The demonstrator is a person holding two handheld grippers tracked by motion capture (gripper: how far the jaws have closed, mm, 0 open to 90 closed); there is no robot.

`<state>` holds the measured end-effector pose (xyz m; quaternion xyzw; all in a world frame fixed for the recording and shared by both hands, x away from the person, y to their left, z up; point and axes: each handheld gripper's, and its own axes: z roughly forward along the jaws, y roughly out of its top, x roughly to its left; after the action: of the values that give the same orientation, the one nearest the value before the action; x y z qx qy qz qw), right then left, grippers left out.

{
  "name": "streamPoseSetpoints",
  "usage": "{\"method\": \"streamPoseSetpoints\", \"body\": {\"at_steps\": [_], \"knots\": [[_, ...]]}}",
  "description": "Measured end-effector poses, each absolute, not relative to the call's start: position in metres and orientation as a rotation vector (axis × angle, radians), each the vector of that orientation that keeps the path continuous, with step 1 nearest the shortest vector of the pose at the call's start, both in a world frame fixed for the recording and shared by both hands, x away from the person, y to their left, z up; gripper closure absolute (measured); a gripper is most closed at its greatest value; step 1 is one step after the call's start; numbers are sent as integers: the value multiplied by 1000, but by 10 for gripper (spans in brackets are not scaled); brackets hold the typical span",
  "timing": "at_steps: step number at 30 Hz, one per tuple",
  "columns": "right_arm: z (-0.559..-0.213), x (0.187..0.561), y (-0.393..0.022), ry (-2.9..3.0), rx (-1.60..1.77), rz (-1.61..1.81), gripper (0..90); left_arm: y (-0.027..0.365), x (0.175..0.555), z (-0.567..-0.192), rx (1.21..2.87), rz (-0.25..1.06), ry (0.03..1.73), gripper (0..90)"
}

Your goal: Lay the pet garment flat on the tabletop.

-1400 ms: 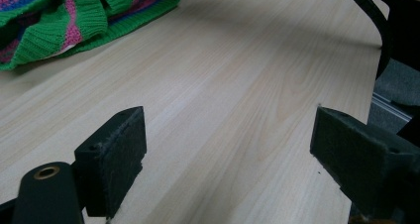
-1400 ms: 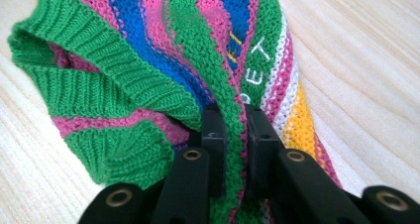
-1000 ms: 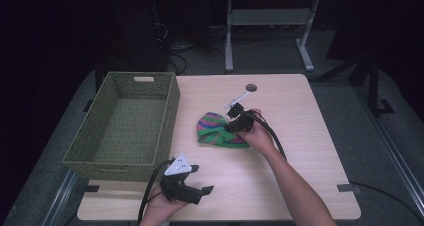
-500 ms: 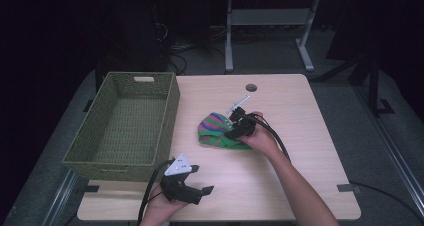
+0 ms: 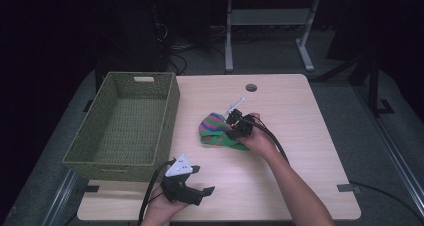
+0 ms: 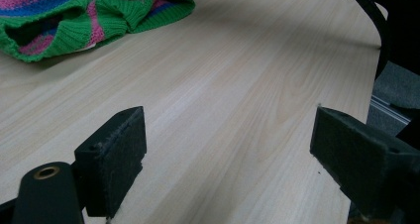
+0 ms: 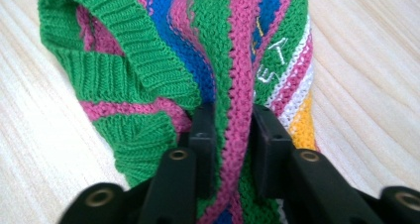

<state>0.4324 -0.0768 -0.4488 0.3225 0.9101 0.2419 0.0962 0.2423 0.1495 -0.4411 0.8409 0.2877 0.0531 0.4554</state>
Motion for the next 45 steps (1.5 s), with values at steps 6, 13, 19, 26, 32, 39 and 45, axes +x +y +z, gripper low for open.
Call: {"method": "streamPoseSetpoints", "body": {"at_steps": [6, 13, 19, 26, 32, 39, 45], "knots": [[-444, 436, -84, 2712, 996, 774, 782, 153, 244, -441, 2061, 130, 722, 140], [-432, 438, -102, 2701, 1035, 848, 787, 154, 246, -441, 2060, 134, 725, 140], [-421, 432, -114, 2700, 1035, 897, 787, 158, 244, -438, 2028, 144, 743, 140], [-405, 421, -123, 2687, 1020, 931, 787, 159, 242, -438, 2022, 151, 738, 140], [-390, 408, -134, 2685, 994, 985, 786, 158, 240, -436, 2011, 164, 730, 140], [-370, 383, -144, 2667, 939, 1033, 785, 160, 237, -433, 1996, 179, 720, 140], [-364, 368, -150, 2678, 921, 1061, 785, 162, 235, -431, 1970, 190, 722, 140]]}}
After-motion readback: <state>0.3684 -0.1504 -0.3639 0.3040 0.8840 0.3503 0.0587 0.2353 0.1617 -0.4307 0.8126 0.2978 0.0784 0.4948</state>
